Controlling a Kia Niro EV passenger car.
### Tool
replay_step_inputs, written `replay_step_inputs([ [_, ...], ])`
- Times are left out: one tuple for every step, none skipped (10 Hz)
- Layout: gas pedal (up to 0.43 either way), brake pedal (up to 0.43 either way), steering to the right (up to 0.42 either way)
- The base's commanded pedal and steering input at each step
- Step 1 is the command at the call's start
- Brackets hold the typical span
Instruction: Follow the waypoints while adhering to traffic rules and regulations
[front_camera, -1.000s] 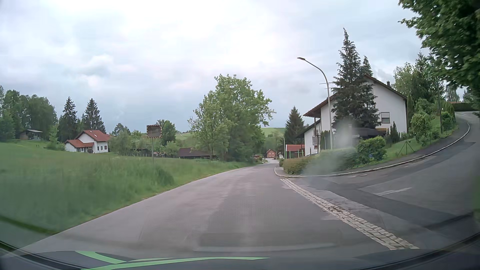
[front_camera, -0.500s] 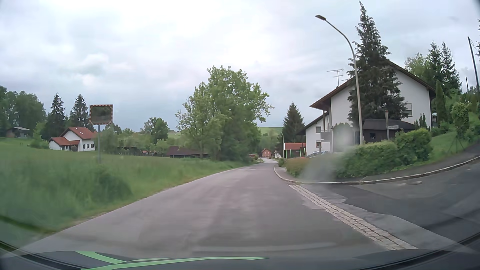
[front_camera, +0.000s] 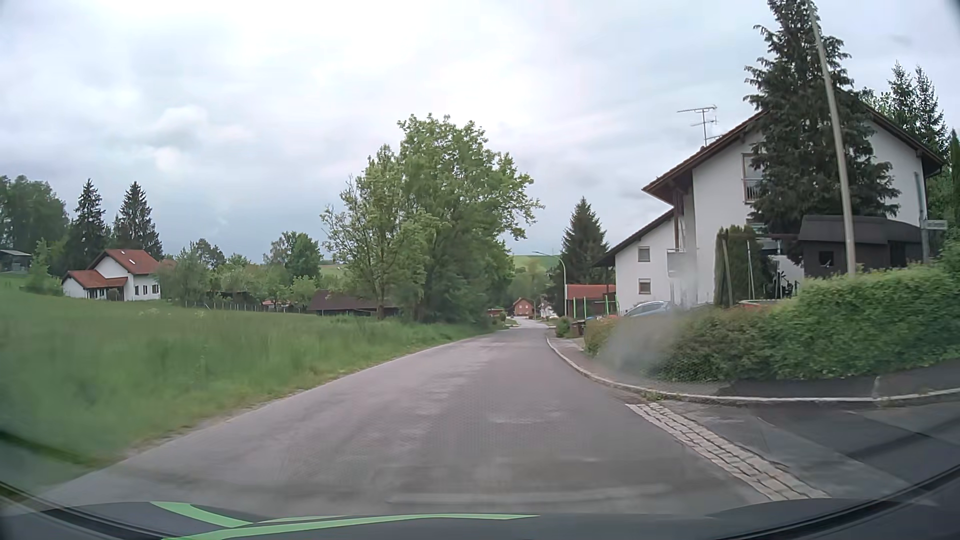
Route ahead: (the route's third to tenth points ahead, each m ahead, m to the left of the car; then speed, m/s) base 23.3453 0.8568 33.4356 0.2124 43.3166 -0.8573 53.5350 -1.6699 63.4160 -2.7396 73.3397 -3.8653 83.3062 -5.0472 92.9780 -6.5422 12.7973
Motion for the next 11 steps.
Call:
replay_step_inputs([
  [0.000,0.000,0.014],
  [0.000,0.000,0.014],
  [0.000,0.000,0.014],
  [0.000,0.000,0.015],
  [0.000,0.000,0.015],
  [0.000,0.000,0.015],
  [0.000,0.000,0.015],
  [0.000,0.000,0.015],
  [0.000,0.006,0.015],
  [0.000,0.006,0.015],
  [0.000,0.012,0.015],
])
